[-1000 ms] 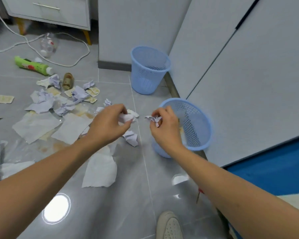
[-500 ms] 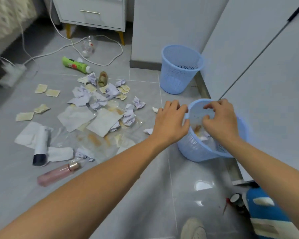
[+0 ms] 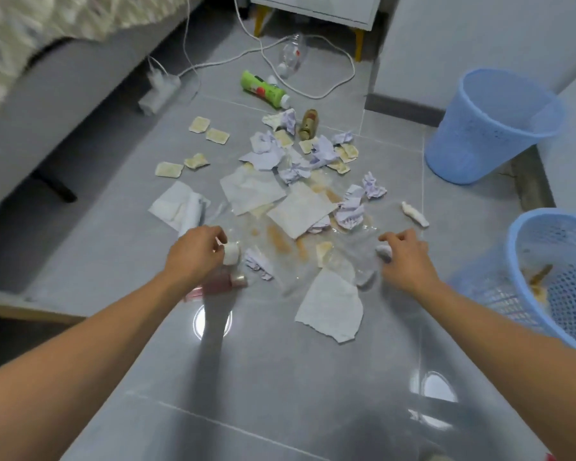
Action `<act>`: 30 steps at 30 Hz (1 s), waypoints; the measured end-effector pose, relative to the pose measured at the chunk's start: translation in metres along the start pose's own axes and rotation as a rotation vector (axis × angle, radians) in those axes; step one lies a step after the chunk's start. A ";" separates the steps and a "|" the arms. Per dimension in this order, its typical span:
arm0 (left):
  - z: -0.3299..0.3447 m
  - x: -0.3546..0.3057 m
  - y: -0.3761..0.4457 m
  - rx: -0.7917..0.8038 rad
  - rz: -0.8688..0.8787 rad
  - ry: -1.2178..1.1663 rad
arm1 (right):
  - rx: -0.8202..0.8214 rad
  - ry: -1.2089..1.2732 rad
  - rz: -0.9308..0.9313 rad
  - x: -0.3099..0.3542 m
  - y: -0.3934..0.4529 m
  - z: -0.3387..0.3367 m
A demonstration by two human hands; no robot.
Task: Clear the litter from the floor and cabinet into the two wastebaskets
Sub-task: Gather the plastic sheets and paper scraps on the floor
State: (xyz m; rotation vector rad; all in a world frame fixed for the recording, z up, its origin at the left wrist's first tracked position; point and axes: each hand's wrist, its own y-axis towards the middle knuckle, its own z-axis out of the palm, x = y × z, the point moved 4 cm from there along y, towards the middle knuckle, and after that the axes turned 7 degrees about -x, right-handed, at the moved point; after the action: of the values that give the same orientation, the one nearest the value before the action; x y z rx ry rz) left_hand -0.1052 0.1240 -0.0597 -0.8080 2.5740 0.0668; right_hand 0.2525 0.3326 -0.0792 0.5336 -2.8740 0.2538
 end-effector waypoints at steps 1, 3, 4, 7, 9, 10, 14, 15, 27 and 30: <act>0.002 0.015 -0.001 0.009 -0.024 0.014 | 0.025 -0.031 0.036 -0.010 0.005 0.008; 0.007 0.033 -0.001 0.052 -0.048 0.056 | 0.088 -0.059 0.083 -0.024 0.013 0.020; 0.011 0.037 -0.001 0.082 -0.056 0.081 | 0.125 -0.069 0.082 -0.028 0.015 0.026; 0.022 0.034 0.006 0.144 -0.040 0.145 | 0.137 -0.089 0.038 -0.035 0.014 0.037; 0.031 0.025 0.011 0.162 0.012 0.190 | 0.062 -0.085 0.001 -0.037 0.012 0.039; 0.036 0.021 0.013 0.169 0.037 0.207 | 0.026 -0.084 -0.025 -0.038 0.012 0.040; 0.050 0.008 0.022 0.181 0.061 0.246 | -0.031 -0.053 -0.079 -0.042 0.010 0.035; 0.051 0.006 0.025 0.179 0.061 0.241 | -0.051 -0.043 -0.076 -0.040 0.008 0.031; -0.024 -0.024 0.030 -0.009 0.121 0.031 | -0.223 0.156 -0.105 0.012 -0.024 -0.053; -0.051 -0.069 0.019 -0.100 0.248 -0.051 | -0.260 0.197 -0.133 0.021 -0.035 -0.078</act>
State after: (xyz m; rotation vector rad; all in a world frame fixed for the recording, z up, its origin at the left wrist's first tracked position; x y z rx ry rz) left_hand -0.0850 0.1675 0.0143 -0.5104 2.6260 0.2894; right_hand 0.2597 0.3093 0.0052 0.6089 -2.6131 -0.0834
